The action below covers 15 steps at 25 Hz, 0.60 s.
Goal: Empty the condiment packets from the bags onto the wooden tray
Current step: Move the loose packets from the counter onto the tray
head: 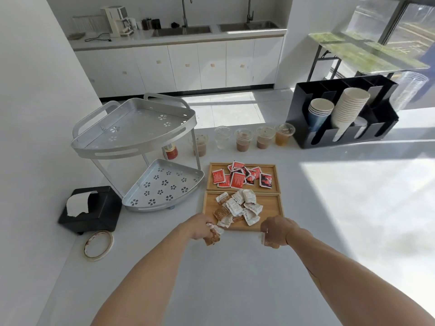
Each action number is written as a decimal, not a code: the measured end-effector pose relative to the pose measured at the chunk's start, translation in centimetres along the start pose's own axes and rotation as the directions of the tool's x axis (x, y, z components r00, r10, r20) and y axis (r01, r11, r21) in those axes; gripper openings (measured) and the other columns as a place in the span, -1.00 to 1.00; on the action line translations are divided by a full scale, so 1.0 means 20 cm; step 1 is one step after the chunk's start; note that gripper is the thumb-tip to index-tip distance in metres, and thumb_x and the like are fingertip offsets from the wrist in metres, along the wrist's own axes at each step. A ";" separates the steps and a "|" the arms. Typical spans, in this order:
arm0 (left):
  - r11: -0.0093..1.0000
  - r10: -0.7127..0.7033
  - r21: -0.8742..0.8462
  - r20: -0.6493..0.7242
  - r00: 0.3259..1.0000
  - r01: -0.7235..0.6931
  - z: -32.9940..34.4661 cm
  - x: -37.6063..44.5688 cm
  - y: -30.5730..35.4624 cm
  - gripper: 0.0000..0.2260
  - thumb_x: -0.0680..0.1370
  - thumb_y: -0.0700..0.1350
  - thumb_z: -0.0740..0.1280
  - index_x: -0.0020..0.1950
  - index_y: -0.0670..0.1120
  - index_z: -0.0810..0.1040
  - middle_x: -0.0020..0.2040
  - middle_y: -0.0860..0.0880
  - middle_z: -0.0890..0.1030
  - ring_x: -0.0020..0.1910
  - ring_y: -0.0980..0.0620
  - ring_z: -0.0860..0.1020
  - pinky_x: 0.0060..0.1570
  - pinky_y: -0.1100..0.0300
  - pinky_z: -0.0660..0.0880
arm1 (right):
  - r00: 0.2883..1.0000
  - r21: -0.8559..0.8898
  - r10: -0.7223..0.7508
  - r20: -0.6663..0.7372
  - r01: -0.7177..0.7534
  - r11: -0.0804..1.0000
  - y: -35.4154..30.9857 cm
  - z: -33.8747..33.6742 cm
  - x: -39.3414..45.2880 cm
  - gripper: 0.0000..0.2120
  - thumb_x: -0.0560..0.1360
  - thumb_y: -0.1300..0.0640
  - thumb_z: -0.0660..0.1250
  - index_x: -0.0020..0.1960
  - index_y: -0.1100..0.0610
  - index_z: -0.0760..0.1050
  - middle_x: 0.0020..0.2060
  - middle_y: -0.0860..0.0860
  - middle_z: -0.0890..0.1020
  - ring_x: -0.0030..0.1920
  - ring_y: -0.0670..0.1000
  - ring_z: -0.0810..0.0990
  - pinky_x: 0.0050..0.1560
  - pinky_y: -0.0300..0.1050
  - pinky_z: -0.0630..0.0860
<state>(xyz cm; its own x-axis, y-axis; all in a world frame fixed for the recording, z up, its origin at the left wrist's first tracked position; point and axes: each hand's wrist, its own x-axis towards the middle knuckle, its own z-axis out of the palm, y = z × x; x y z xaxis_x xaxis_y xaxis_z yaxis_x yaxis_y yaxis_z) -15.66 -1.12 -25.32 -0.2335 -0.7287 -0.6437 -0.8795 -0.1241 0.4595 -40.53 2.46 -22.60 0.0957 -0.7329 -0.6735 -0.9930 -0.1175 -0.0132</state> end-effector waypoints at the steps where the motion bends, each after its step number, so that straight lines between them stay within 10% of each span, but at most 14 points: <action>1: 1.000 0.009 0.015 -0.005 1.000 -0.009 0.01 0.02 0.05 -0.62 0.49 -0.21 0.37 0.31 -0.06 0.54 0.22 -0.12 0.58 0.00 -0.02 0.51 -0.29 0.27 0.43 | 1.000 0.009 0.003 -0.013 -0.003 1.000 0.05 -0.01 0.01 -0.61 0.43 0.29 0.32 0.21 0.02 0.57 0.13 -0.01 0.64 0.15 0.07 0.60 0.10 -0.06 0.57; 15: 0.987 0.089 0.146 -0.110 0.990 -0.073 0.08 0.44 0.52 -0.71 0.51 -0.17 0.39 0.22 0.02 0.52 0.19 -0.09 0.59 0.06 -0.09 0.58 -0.12 0.11 0.53 | 0.984 0.155 -0.049 -0.170 0.076 0.985 0.38 -0.14 0.37 -0.76 0.50 0.11 0.32 0.13 -0.10 0.61 0.05 -0.03 0.67 0.08 0.05 0.63 -0.09 -0.13 0.52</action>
<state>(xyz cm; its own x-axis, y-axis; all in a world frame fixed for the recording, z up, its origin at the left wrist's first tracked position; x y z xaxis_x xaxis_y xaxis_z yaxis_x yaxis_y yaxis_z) -27.57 -7.68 -27.18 -0.2642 -0.8064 -0.5290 -0.9113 0.0291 0.4107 -47.12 -5.71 -25.50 0.1545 -0.8293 -0.5370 -0.9816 -0.0671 -0.1788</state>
